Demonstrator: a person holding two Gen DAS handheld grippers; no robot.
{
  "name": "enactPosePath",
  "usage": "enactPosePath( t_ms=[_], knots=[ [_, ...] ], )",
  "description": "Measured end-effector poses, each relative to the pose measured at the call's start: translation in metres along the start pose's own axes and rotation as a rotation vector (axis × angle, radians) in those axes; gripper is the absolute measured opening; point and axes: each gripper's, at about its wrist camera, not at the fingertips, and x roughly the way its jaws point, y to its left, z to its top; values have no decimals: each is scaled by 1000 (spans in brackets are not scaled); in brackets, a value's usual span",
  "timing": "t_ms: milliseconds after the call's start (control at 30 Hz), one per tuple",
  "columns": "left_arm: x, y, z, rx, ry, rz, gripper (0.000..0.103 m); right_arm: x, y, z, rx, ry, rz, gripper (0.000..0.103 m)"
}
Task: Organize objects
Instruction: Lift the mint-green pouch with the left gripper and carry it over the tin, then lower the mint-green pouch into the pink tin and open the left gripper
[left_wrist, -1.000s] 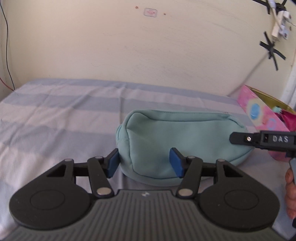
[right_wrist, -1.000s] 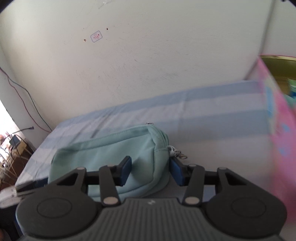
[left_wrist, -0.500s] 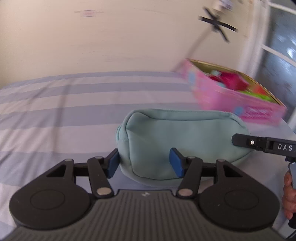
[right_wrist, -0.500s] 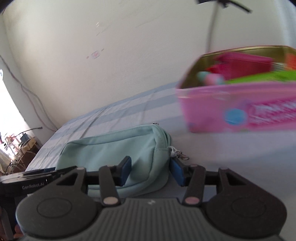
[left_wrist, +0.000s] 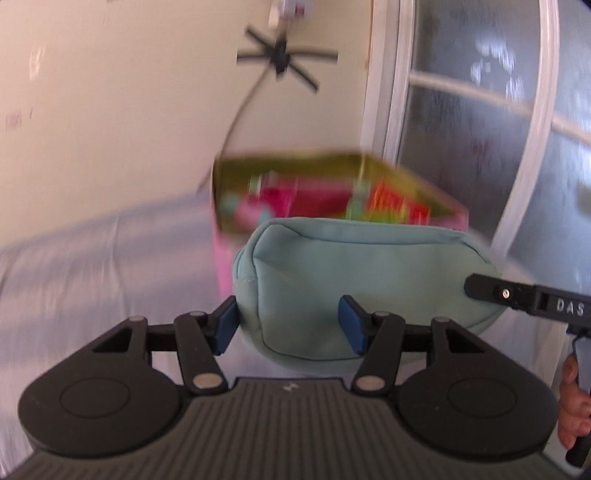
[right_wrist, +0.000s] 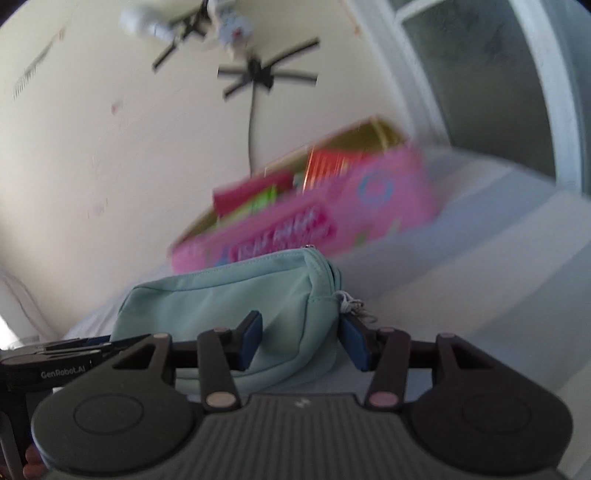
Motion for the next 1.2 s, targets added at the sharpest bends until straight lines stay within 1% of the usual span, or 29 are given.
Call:
enactPosePath(
  t_ms=[100, 167, 233, 267, 333, 400, 533, 567, 633, 667, 733, 767, 800, 833, 867, 933, 1000, 1100, 1200],
  knots=[
    [11, -4, 42, -2, -59, -3, 61, -1, 3, 41, -47, -81, 20, 47],
    [29, -4, 66, 0, -90, 5, 61, 9, 4, 73, -77, -120, 29, 48],
    [52, -6, 85, -3, -95, 16, 61, 26, 2, 106, -108, -138, 24, 49],
    [65, -6, 93, -2, -95, 24, 61, 38, 0, 122, -120, -133, 15, 49],
    [87, -7, 105, -1, -93, 45, 61, 67, -8, 150, -126, -99, 2, 49],
    [109, -3, 115, -1, -81, 66, 61, 99, -19, 172, -114, -39, -1, 49],
    [150, 3, 122, -18, -22, 88, 62, 157, -42, 199, -66, 95, -6, 49],
    [160, 5, 122, -21, -1, 92, 62, 168, -45, 201, -63, 119, -17, 50],
    [174, 7, 120, -32, 35, 101, 66, 190, -50, 203, -60, 164, -38, 54],
    [176, 8, 118, -34, 36, 107, 67, 199, -50, 203, -63, 181, -49, 57],
    [172, 5, 116, -3, 10, 141, 69, 210, -50, 201, -80, 194, -67, 62],
    [166, 3, 114, 15, -14, 163, 71, 211, -50, 200, -87, 187, -68, 70],
    [159, 2, 113, 29, -25, 174, 75, 209, -50, 198, -93, 166, -72, 80],
    [152, 1, 113, 33, -31, 179, 75, 204, -49, 196, -95, 137, -80, 84],
    [145, 1, 113, 30, -34, 183, 75, 198, -49, 195, -94, 107, -88, 85],
    [130, -1, 112, 19, -45, 182, 75, 184, -50, 193, -72, 61, -97, 85],
    [109, -8, 107, 24, -56, 181, 75, 164, -49, 190, -46, 20, -79, 85],
    [75, -22, 92, 43, -70, 193, 75, 124, -41, 174, -50, -58, -51, 85],
    [48, -32, 74, 46, -85, 178, 76, 78, -28, 144, -81, -148, -31, 88]
  ],
)
